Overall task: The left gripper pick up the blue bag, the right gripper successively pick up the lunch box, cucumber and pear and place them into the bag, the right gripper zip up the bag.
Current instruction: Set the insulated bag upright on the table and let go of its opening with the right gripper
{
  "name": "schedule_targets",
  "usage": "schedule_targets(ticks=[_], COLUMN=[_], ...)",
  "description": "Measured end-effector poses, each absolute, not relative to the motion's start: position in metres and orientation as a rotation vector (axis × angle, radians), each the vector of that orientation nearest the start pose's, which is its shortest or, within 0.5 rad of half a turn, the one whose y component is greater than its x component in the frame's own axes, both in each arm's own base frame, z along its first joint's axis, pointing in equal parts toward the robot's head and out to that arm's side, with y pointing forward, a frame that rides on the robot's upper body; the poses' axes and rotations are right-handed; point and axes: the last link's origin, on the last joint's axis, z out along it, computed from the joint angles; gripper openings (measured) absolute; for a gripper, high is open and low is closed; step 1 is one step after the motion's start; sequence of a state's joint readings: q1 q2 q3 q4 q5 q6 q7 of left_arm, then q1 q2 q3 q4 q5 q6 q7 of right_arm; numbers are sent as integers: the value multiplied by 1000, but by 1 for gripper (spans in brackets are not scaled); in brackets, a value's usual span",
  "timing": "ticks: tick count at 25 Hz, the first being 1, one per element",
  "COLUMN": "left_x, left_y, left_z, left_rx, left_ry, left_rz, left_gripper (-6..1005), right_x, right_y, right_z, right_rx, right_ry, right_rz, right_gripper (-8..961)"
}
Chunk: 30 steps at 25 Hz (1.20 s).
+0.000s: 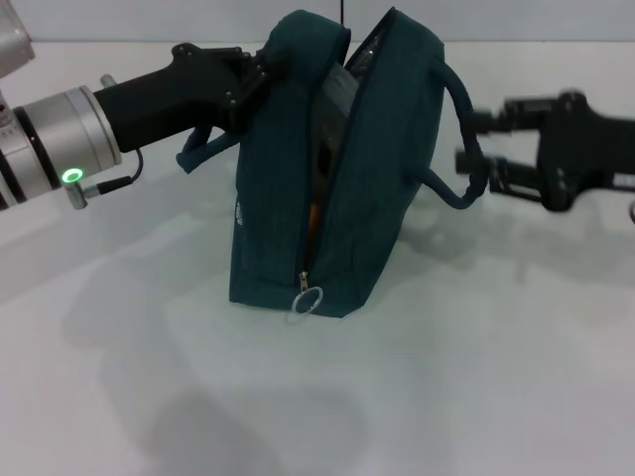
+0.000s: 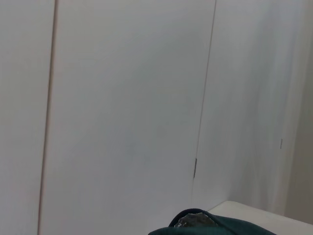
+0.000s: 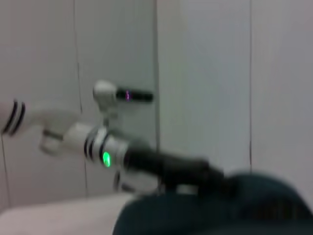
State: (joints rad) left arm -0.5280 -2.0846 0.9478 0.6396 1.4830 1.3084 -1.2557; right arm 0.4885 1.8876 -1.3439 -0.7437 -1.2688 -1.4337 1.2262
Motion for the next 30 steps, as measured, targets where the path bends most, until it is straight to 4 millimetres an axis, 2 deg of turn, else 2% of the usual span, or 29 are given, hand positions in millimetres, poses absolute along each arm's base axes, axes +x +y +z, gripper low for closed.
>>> schedule_targets(ticks=[5, 7, 14, 16, 23, 30], left_x=[-220, -219, -220, -222, -229, -245], left_y=[373, 373, 372, 371, 367, 356], left_z=[1, 1, 0, 0, 2, -7], left_rx=[-2444, -2446, -2443, -2438, -2405, -2302], left_ry=[-462, -460, -470, -476, -469, -425], left_rz=[-945, -947, -948, -948, -953, -996], left_gripper=[95, 95, 96, 96, 97, 97], right_x=[216, 211, 201, 200, 203, 197], right_y=[349, 353, 357, 357, 358, 362], right_z=[12, -8, -27, -25, -1, 17], right_rx=[-2815, -2846, -2854, -2842, -2756, -2663], right_ry=[173, 169, 103, 92, 83, 94], right_rz=[723, 631, 543, 551, 683, 833], right_gripper=[409, 407, 400, 398, 258, 113])
